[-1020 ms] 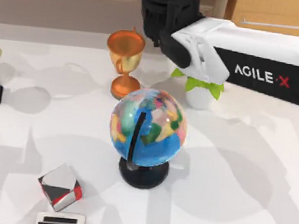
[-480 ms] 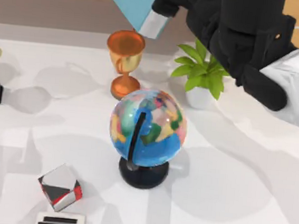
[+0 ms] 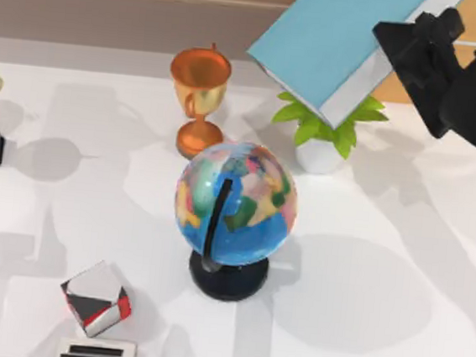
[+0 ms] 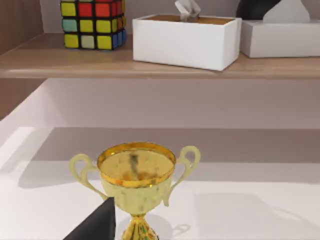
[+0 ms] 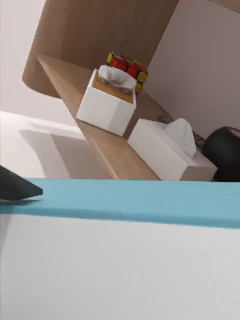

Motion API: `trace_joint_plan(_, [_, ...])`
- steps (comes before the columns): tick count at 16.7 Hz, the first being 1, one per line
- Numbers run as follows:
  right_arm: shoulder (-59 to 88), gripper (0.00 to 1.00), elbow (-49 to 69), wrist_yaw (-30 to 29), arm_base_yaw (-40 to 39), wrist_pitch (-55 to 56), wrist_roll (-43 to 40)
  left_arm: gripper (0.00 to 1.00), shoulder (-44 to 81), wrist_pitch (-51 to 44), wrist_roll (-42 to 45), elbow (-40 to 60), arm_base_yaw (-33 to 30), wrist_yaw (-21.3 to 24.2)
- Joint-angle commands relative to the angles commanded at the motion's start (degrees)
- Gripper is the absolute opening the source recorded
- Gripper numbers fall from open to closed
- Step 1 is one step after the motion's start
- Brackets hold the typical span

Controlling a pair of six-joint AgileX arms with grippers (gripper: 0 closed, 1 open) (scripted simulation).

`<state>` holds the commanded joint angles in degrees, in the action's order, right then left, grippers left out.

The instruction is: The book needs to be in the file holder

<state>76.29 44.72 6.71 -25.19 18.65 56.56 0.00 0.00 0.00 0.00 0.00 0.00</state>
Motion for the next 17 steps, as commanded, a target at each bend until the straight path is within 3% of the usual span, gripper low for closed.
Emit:
trace_joint_plan(8, [2.30,0.00,-8.02,12.83,27.92,3.88,16.90,1.00,0.00,0.00,0.00,0.00,0.00,0.00])
trace_joint_plan(13, [13.89,0.00,-3.78,17.39,44.70,10.48,22.76,1.00,0.00,0.00,0.00,0.00,0.00,0.00])
trace_joint_plan(17, [24.05,0.00,2.51,19.16,52.97,16.41,25.12,1.00,0.00,0.00,0.00,0.00,0.00,0.00])
